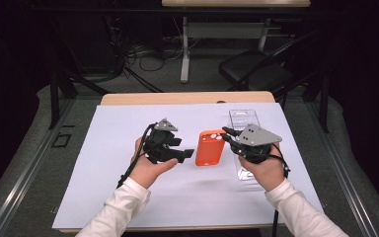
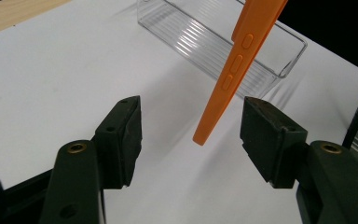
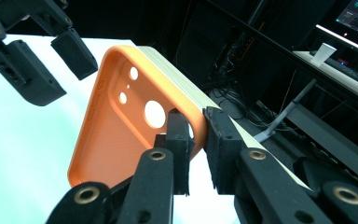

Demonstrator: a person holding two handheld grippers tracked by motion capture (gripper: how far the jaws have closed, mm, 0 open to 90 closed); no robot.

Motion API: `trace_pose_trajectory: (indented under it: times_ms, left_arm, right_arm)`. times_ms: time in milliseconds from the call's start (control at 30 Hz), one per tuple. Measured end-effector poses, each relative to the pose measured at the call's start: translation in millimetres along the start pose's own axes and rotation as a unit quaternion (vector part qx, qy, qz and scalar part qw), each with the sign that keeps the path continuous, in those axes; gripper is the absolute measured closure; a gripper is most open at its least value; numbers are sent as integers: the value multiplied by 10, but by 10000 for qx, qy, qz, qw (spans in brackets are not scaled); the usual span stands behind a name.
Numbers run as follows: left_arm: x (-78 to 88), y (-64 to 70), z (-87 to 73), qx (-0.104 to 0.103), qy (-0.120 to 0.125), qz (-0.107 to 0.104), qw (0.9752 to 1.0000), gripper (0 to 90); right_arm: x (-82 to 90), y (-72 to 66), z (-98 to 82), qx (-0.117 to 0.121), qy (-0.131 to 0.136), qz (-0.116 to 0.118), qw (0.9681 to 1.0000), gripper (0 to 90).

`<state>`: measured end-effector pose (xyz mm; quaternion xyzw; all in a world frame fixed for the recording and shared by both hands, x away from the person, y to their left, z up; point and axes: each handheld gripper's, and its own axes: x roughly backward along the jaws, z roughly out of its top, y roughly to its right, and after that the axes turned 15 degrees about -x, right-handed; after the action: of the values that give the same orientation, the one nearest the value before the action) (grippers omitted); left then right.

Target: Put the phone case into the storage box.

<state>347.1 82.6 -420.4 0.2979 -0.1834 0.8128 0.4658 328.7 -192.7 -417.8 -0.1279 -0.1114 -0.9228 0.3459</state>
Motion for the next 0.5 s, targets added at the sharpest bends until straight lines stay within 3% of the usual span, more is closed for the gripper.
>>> trace_pose_trajectory:
  times_ms: [300, 500]
  left_arm:
    - [-5, -27, -64, 171, 106, 97, 9997, 367]
    - [-28, -45, -107, 266, 121, 90, 9995, 325]
  right_arm:
    - [-52, 57, -9, 257, -12, -41, 9997, 804]
    - [-62, 60, 0, 388, 110, 79, 9992, 804]
